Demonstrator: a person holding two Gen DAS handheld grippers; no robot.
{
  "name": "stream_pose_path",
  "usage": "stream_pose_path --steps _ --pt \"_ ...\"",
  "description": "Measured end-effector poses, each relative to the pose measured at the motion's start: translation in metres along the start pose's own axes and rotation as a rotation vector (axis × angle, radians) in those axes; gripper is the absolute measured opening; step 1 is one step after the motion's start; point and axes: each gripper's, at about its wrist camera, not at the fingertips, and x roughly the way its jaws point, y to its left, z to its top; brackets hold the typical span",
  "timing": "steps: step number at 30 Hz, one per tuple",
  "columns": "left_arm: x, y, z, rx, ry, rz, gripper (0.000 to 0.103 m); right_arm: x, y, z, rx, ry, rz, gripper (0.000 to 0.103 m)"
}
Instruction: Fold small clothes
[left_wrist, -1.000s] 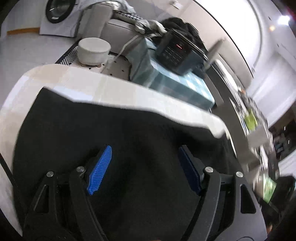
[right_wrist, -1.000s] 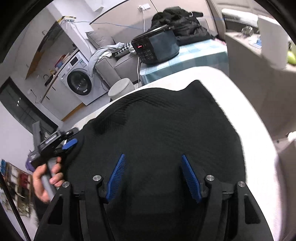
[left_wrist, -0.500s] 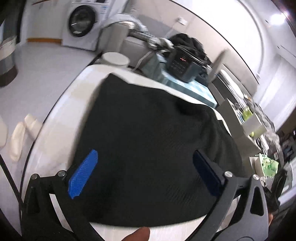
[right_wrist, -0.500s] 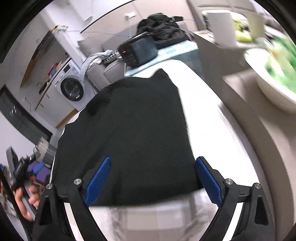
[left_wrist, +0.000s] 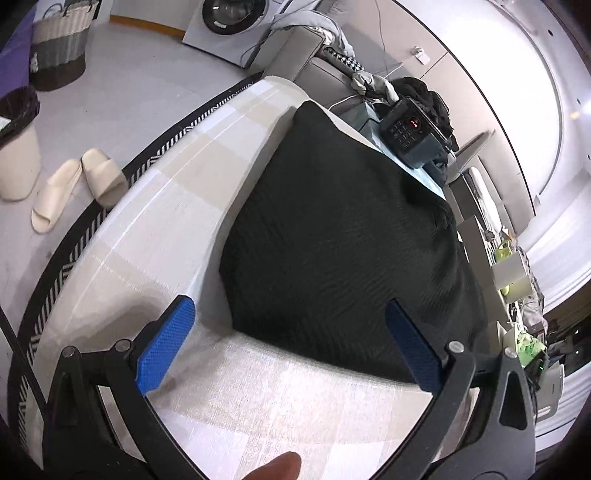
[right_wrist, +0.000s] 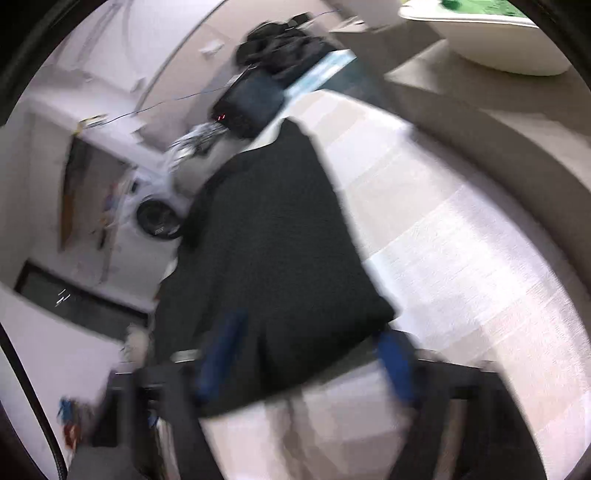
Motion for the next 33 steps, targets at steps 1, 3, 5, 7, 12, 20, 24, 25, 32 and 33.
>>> stream_pose_path --steps 1,3,5,7,12,20,24,25,32,33 --pt "0.001 -0.001 0.000 -0.002 0.002 0.000 0.102 0.003 -0.001 0.002 0.021 0.013 -0.035 0.040" --pt "0.008 -0.002 0.004 -0.001 0.003 0.008 0.102 -0.002 0.002 0.002 0.003 0.006 -0.025 0.027" --pt "0.012 0.001 0.005 -0.004 0.007 0.017 0.102 -0.016 0.006 -0.003 -0.078 -0.024 -0.023 0.022" --pt "0.013 0.006 0.004 -0.018 0.015 0.018 0.102 -0.020 0.003 -0.005 -0.108 -0.019 -0.050 0.022" --pt "0.020 0.010 0.000 -0.042 0.042 0.007 0.102 -0.021 -0.001 -0.013 -0.120 -0.004 -0.116 0.043" --pt "0.028 -0.006 0.014 0.025 -0.023 0.052 0.102 -0.036 -0.004 -0.003 -0.106 -0.097 -0.062 0.064" --pt "0.049 -0.026 0.025 0.127 -0.030 0.125 0.102 -0.014 0.004 0.016 -0.164 -0.139 -0.023 0.063" --pt "0.057 -0.031 0.026 0.148 -0.012 0.137 0.101 -0.007 0.007 0.019 -0.174 -0.131 -0.037 0.061" --pt "0.072 -0.039 0.025 0.179 0.021 0.139 0.097 -0.017 0.022 0.010 -0.304 -0.119 0.036 0.008" --pt "0.072 -0.037 0.025 0.173 0.022 0.132 0.097 -0.023 0.020 0.006 -0.296 -0.113 0.048 0.007"
